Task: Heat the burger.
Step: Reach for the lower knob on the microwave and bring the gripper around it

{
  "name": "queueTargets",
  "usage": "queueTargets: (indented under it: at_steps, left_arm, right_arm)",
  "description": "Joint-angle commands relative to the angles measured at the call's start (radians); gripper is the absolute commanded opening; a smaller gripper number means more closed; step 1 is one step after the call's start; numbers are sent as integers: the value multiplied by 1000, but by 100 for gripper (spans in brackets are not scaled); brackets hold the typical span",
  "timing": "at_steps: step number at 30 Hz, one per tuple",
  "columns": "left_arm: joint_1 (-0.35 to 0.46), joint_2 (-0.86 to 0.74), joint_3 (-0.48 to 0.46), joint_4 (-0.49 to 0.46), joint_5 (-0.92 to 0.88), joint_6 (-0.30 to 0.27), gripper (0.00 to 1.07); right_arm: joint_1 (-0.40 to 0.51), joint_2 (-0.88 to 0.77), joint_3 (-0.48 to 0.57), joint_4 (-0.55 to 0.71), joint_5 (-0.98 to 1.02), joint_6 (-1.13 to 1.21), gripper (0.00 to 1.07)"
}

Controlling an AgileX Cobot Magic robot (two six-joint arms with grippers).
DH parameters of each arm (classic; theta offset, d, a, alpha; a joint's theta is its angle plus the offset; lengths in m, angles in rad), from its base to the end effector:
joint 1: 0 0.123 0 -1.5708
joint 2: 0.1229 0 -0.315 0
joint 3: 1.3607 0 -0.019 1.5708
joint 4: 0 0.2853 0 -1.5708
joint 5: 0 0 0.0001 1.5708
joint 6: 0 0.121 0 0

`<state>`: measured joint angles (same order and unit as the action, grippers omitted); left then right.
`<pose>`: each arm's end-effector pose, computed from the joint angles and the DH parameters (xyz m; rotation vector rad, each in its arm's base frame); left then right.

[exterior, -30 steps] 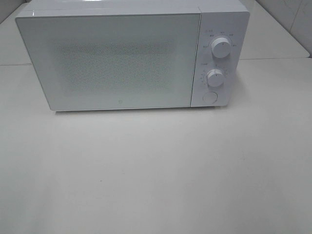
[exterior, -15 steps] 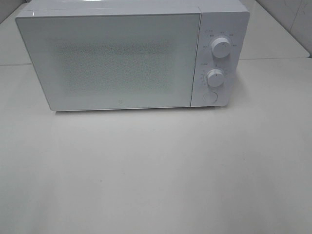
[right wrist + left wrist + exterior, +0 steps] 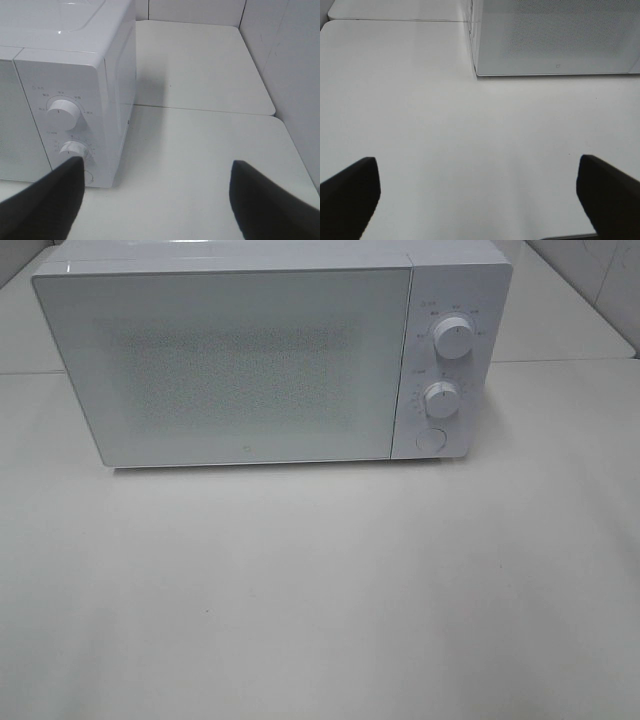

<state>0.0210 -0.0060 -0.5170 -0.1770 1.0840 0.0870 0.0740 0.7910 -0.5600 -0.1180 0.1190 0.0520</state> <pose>0.0171 -0.0185 0.2849 0.0802 2.0333 -0.1438 0.2091 0.0138 0.3189 -0.1176 1.8290 -0.0066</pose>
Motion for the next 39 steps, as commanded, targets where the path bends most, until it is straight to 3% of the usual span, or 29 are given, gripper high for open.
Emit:
queueTargets:
  at_steps: [1, 12, 17, 24, 30, 31, 32, 33, 39]
  left_arm:
    - [2, -17, 1, -6, -14, -2, 100]
    - [2, -17, 1, -6, -14, -2, 100]
    - [2, -17, 1, -6, -14, -2, 100]
    - [2, -17, 1, -6, -14, -2, 100]
    - [2, -17, 1, -6, -14, -2, 100]
    - [2, -16, 1, -6, -14, -3, 100]
    - [2, -16, 1, -6, -14, -3, 100]
    - [2, -16, 1, -6, -14, -3, 100]
    - [2, -16, 1, -6, -14, -3, 100]
  right_arm:
    - [-6, 77, -5, -4, -97, 2, 76]
    - [-6, 265, -3, -5, -292, 2, 76]
    - [-3, 339, 114, 1, -542, 0, 76]
    - [-3, 348, 218, 16, -697, -30, 76]
    - [10, 351, 287, 197, -818, -191, 76]
    - [55, 361, 298, 307, -860, -297, 76]
    - [55, 361, 298, 307, -860, -297, 76]
    - [110, 372, 298, 412, -867, -404, 76]
    - [288, 438, 298, 577, -979, -519, 76]
